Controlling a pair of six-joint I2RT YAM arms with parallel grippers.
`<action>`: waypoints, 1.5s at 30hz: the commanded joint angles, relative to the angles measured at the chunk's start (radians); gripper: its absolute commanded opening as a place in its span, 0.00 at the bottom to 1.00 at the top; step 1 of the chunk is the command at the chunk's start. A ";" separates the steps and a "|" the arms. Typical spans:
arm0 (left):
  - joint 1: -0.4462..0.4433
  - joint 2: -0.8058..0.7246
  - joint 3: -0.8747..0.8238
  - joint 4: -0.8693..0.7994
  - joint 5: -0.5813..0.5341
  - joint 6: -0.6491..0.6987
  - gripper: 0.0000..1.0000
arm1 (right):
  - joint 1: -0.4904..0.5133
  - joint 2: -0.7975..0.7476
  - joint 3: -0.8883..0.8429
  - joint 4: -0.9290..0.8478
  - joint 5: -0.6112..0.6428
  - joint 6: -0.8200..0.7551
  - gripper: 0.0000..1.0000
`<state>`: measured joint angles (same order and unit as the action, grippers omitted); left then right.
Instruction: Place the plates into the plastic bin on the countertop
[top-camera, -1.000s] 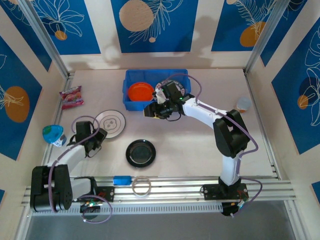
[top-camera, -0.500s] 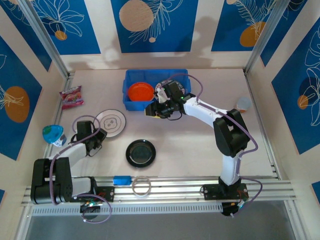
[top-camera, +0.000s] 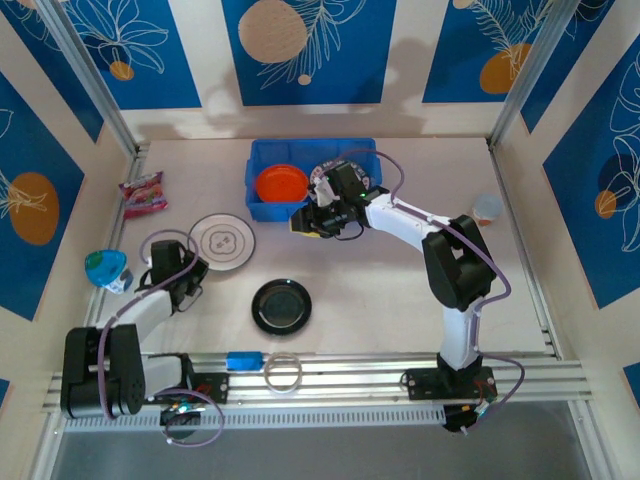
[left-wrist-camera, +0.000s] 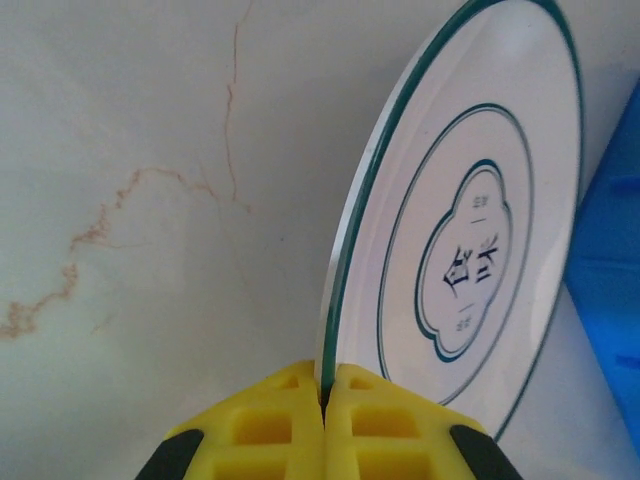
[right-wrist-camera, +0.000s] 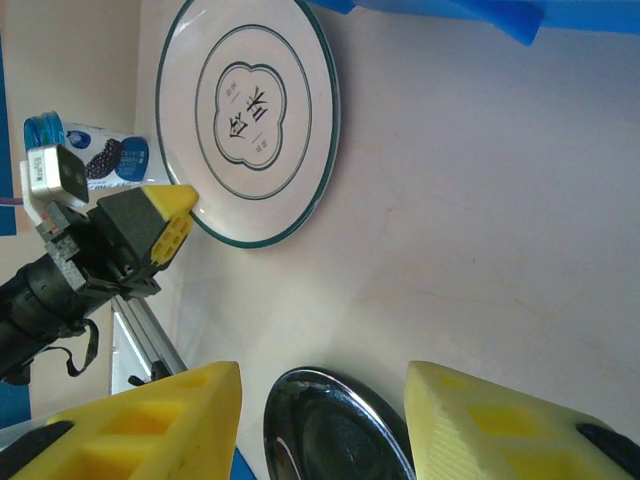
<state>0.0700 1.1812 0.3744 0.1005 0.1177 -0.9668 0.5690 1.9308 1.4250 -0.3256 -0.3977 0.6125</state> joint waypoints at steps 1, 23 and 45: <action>0.010 -0.080 -0.012 -0.099 -0.066 0.025 0.00 | -0.004 0.001 0.031 -0.007 -0.033 0.005 0.48; 0.013 -0.423 0.352 -0.485 0.099 0.252 0.00 | 0.010 -0.076 0.041 0.027 -0.084 -0.044 0.51; -0.140 -0.184 0.337 -0.081 0.419 0.024 0.00 | -0.070 -0.128 -0.054 0.242 -0.124 0.085 0.58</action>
<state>-0.0448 0.9863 0.7151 -0.0807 0.4892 -0.9154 0.4927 1.8210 1.3903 -0.1333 -0.4828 0.6659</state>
